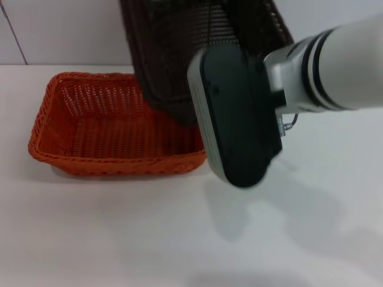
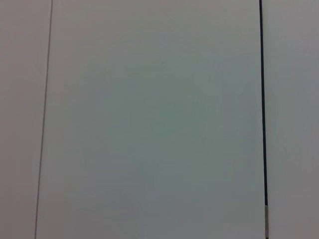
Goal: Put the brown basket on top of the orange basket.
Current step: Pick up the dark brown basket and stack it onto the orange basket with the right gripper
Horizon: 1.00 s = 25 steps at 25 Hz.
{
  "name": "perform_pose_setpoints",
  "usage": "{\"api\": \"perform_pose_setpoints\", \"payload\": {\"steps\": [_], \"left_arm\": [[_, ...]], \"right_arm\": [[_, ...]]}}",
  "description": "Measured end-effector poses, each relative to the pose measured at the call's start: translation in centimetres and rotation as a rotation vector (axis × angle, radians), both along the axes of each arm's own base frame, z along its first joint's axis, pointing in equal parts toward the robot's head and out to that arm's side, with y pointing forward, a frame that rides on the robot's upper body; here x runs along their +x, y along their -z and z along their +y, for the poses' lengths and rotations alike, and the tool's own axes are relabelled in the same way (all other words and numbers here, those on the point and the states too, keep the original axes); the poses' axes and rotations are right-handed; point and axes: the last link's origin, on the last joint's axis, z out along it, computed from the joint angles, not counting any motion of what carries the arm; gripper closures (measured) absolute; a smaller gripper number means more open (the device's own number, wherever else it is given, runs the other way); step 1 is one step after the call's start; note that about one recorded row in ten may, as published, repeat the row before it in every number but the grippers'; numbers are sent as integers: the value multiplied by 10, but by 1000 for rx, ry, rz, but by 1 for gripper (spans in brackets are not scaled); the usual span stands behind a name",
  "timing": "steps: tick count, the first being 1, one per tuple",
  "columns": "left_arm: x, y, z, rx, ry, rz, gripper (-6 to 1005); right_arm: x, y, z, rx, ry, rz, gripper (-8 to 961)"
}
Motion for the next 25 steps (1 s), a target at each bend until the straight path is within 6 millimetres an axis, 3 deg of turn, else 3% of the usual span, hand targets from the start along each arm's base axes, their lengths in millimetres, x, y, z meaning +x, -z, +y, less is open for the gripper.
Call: {"api": "perform_pose_setpoints", "payload": {"steps": [10, 18, 25], "left_arm": [[1, 3, 1, -10, -3, -10, 211], [2, 5, 4, -10, -9, -26, 211], [3, 2, 2, 12, 3, -37, 211]], "right_arm": [[13, 6, 14, 10, -241, -29, 801], [35, 29, 29, 20, -398, -75, 802], [51, 43, 30, -27, -486, -110, 802]]}}
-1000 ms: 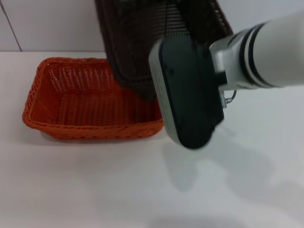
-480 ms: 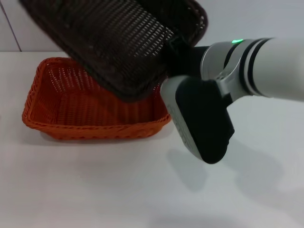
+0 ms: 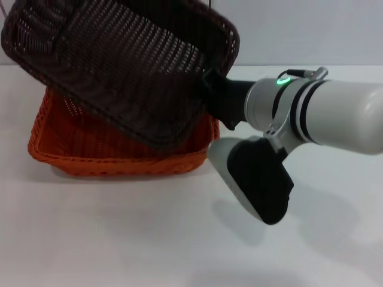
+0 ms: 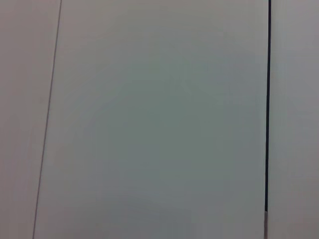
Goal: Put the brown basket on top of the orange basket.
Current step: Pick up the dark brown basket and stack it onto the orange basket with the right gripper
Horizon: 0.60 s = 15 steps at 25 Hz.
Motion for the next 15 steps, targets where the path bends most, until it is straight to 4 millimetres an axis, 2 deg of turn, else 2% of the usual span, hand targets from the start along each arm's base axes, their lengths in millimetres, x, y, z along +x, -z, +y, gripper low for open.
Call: {"api": "perform_pose_setpoints", "payload": {"steps": [8, 15], "left_arm": [[3, 0, 4, 0, 10, -12, 211], [3, 0, 5, 4, 8, -17, 211]], "right_arm": [[9, 4, 1, -28, -86, 19, 801], [15, 2, 6, -15, -70, 27, 802]]}}
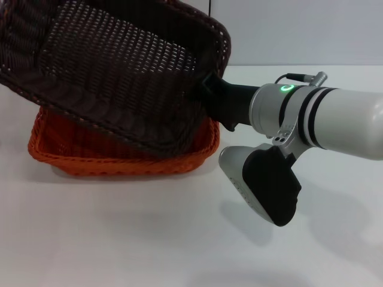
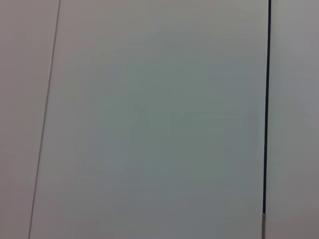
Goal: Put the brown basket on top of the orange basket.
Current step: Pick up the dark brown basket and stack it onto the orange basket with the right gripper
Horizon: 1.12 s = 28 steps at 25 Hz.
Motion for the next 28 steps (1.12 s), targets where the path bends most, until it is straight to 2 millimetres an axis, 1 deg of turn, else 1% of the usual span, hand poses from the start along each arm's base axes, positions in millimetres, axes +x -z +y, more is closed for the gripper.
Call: {"api": "perform_pose_setpoints", "payload": {"steps": [3, 14, 26, 28], "left_arm": [[-1, 0, -1, 4, -5, -7, 211], [-2, 0, 1, 9, -15, -16, 212], [-1, 3, 6, -13, -15, -19, 212], [0, 3, 6, -12, -12, -20, 212]], "right_arm": [[8, 2, 2, -8, 24, -1, 802], [10, 5, -4, -43, 15, 13, 801], [13, -5, -6, -35, 8, 43, 802], [10, -14, -6, -31, -1, 58, 802]]}}
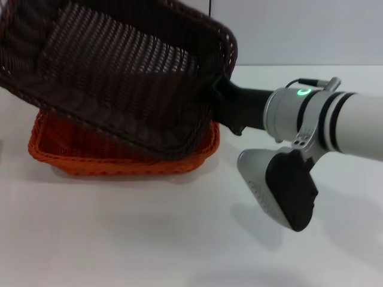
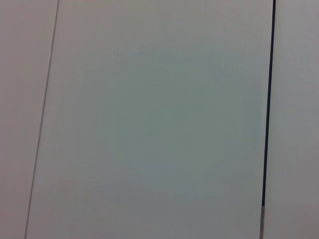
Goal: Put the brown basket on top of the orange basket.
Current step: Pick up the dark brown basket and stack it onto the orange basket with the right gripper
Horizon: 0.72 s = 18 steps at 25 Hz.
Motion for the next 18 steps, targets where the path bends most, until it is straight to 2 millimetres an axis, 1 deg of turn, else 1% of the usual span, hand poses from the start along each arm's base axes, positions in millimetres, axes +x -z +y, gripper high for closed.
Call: {"api": "perform_pose_setpoints", "payload": {"steps": [1, 4, 5, 9, 18], "left_arm": [[1, 0, 1, 1, 3, -1, 212], [2, 0, 1, 1, 5, -3, 212], [2, 1, 1, -1, 5, -4, 212], [2, 2, 1, -4, 5, -4, 212], [2, 9, -1, -15, -3, -29, 212]], "right_arm": [[0, 0, 0, 0, 0, 0, 802], [-2, -10, -2, -36, 25, 2, 802], [-2, -17, -6, -75, 38, 7, 802], [-2, -24, -8, -102, 44, 13, 802], [8, -25, -3, -103, 71, -1, 801]]}}
